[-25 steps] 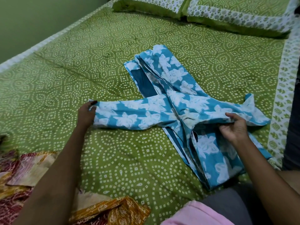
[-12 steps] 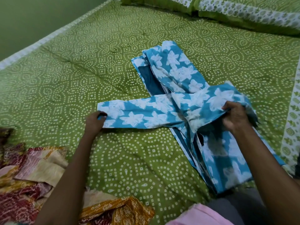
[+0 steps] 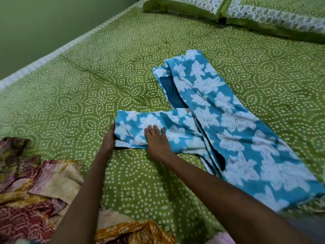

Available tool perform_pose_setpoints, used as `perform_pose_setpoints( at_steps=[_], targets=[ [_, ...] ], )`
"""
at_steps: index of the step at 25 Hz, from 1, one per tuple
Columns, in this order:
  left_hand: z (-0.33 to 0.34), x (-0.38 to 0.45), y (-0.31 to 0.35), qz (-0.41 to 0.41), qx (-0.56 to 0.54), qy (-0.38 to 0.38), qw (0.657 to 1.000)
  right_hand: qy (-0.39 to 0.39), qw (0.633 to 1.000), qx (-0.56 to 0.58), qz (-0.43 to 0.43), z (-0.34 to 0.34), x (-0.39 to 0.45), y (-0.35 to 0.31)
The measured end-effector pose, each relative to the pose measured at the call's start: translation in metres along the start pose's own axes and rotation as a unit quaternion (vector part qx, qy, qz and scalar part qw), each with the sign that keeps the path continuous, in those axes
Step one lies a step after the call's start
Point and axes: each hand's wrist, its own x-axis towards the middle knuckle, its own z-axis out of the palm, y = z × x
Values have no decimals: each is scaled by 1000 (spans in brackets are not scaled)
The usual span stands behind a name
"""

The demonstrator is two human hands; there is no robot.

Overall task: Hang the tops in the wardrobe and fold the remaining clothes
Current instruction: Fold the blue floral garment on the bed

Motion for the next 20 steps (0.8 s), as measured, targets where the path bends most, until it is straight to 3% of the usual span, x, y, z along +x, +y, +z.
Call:
perform_pose_setpoints(
  at_steps=[3, 5, 8, 10, 12, 13, 15, 16, 17, 18, 20],
  targets=[
    [3, 6, 5, -17, 54, 37, 998, 60, 998, -35, -14, 2, -11, 3],
    [3, 7, 3, 31, 196, 95, 976, 111, 993, -41, -16, -2, -20, 16],
    [-1, -2, -4, 89, 245, 129, 957, 186, 981, -60, 9, -2, -43, 44],
    [-7, -10, -9, 99, 245, 131, 955, 158, 987, -10, -3, -4, -62, 70],
    [-9, -17, -9, 86, 257, 116, 956, 56, 991, 115, -45, -21, -76, 94],
    [-9, -18, -6, 72, 266, 110, 955, 59, 979, 190, -49, -34, -77, 103],
    [-6, -16, 2, 45, 251, 108, 961, 197, 939, 284, 3, -58, -61, 122],
    [-4, -14, 7, 28, 206, 121, 971, 245, 928, 278, 38, -66, -47, 131],
    [-1, -15, 13, 14, 161, 138, 977, 237, 939, 242, 56, -74, -32, 139],
    [1, -12, 14, 12, 154, 157, 975, 174, 965, 191, 48, -77, -17, 146],
    [3, -11, 10, 48, 250, 167, 952, 14, 996, 82, 23, -80, 5, 153]
  ],
)
